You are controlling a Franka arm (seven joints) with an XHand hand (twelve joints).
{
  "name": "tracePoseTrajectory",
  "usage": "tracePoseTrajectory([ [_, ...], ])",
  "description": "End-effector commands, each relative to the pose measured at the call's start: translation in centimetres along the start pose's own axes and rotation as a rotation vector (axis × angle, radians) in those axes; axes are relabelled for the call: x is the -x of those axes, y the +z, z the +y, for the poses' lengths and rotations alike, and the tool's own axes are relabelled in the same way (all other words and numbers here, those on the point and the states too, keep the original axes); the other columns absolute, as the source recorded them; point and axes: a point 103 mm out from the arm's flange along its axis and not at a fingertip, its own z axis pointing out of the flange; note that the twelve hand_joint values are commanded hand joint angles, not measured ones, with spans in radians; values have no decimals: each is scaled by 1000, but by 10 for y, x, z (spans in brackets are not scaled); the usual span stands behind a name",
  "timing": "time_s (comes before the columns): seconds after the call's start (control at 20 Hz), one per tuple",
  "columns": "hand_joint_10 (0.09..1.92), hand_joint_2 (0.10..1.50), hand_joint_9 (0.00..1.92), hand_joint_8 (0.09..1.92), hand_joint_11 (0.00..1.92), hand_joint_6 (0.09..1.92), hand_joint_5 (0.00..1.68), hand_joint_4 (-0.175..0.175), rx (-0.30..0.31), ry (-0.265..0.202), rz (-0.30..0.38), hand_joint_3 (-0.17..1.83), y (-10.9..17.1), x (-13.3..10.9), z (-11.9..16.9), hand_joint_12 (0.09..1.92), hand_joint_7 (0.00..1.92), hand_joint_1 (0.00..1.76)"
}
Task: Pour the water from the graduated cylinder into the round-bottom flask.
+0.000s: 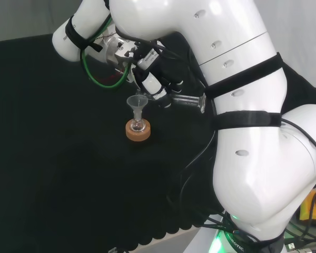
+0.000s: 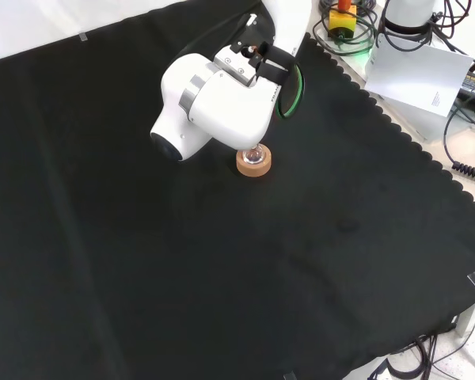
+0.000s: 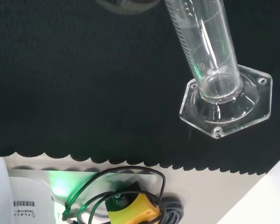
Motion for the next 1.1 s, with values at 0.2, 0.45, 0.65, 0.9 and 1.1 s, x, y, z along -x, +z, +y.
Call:
tracePoseTrajectory([
  [0.2, 87, 1104, 1544, 197, 1404, 952, 1017, -87, 5, 4, -3, -1, 0, -1, 0, 669, 1404, 1133],
  [0.45, 87, 1104, 1546, 195, 1405, 952, 1017, -87, 39, 7, -6, -1, -3, -6, -1, 668, 1406, 1133],
  [0.65, 87, 1104, 1547, 194, 1406, 952, 1017, -88, 122, -6, -3, -1, -10, -18, -6, 667, 1407, 1133],
  [0.9, 87, 1103, 1551, 193, 1407, 952, 1017, -88, 189, -8, 0, -1, -8, -19, -12, 666, 1409, 1133],
  [1.1, 87, 1104, 1554, 192, 1410, 952, 1017, -88, 217, -16, 12, -1, -3, -14, -11, 666, 1412, 1133],
])
